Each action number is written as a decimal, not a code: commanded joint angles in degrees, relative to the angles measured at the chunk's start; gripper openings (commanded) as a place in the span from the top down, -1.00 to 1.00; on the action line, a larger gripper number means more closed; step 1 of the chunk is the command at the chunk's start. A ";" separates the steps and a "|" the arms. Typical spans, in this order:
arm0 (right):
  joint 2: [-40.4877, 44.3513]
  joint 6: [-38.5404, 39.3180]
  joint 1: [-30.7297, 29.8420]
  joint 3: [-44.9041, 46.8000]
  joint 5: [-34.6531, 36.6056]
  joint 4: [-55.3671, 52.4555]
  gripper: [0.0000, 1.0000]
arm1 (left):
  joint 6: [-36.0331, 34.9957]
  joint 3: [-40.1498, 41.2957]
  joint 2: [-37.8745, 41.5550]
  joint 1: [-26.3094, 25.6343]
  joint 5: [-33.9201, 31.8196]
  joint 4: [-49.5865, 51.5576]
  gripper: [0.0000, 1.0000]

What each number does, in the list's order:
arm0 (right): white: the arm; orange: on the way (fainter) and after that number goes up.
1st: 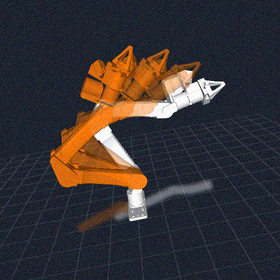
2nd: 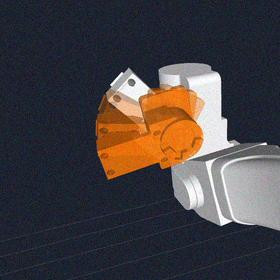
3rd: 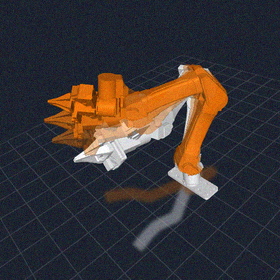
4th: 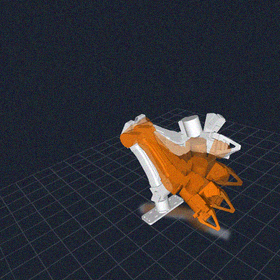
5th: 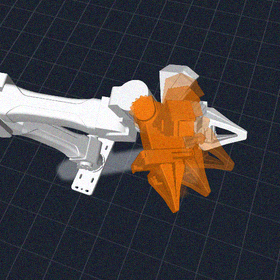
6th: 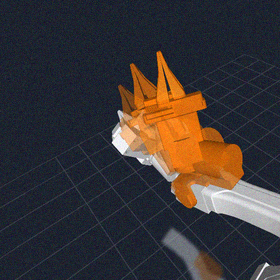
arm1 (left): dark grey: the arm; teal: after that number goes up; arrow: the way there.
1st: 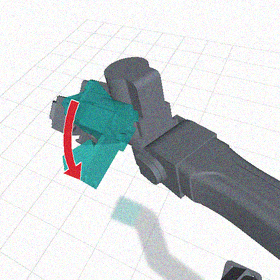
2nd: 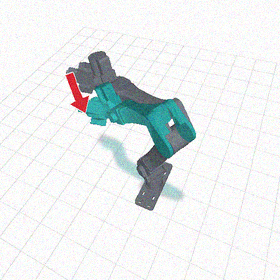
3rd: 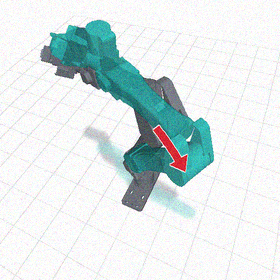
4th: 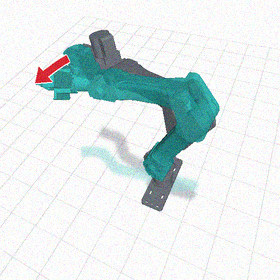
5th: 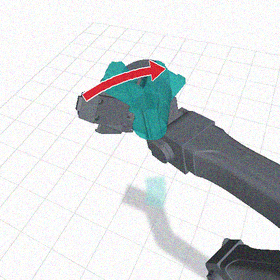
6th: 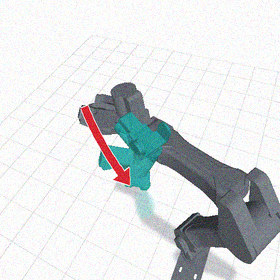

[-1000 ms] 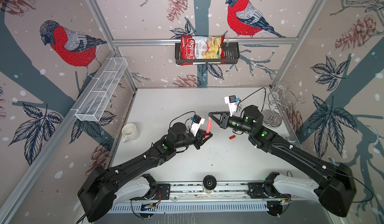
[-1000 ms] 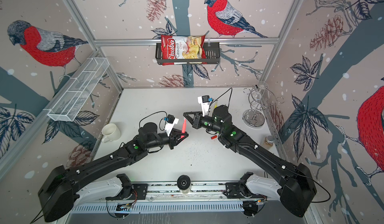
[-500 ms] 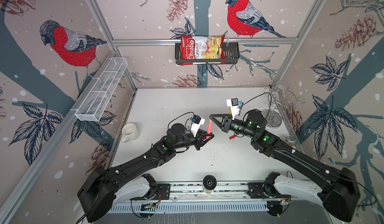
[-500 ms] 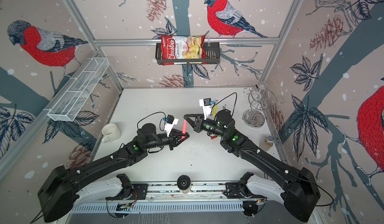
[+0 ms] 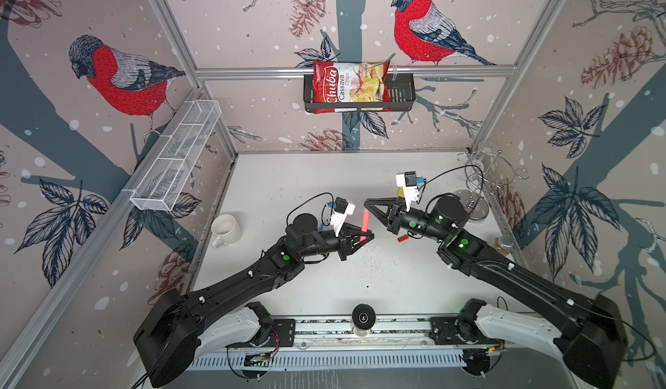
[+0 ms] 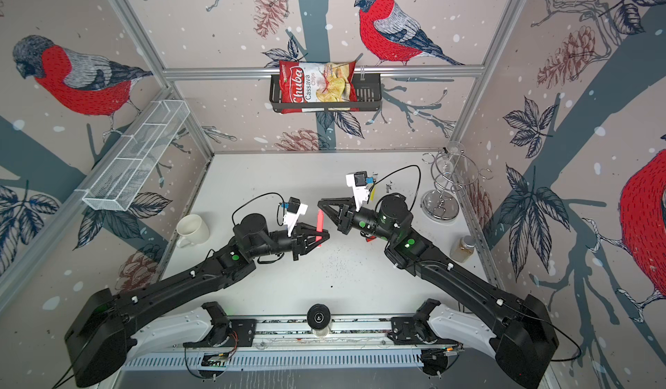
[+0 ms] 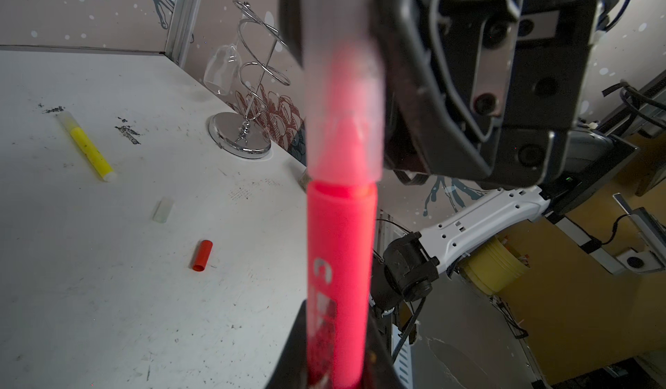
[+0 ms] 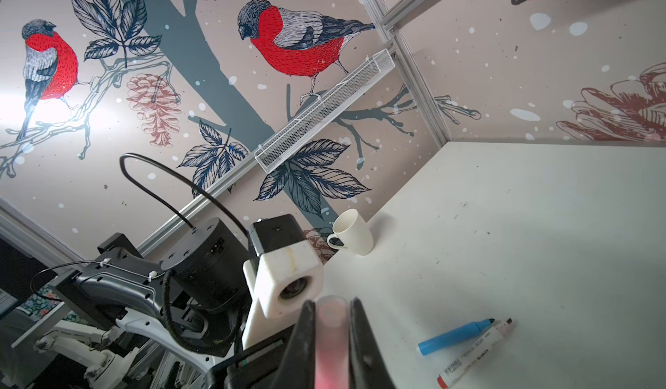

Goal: Insert pens into pen caps
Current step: Put on the pen cap to the pen.

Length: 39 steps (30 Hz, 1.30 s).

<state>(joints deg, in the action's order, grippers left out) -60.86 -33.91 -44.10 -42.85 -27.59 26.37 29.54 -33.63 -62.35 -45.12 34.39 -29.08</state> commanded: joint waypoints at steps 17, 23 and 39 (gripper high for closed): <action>-2.80 4.69 -0.73 0.02 -12.02 -4.01 0.99 | 3.92 0.52 2.43 2.70 3.49 -14.43 1.00; -1.63 4.85 -0.71 1.49 -10.83 -5.55 0.99 | 6.39 2.47 5.18 5.46 3.37 -16.90 1.00; -1.98 8.35 -3.70 2.97 -6.45 -13.29 1.00 | 7.24 1.20 5.57 6.43 4.06 -17.79 1.00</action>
<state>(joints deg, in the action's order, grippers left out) -62.02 -29.93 -46.65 -40.91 -28.56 30.00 34.74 -30.72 -57.32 -39.44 43.86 -30.48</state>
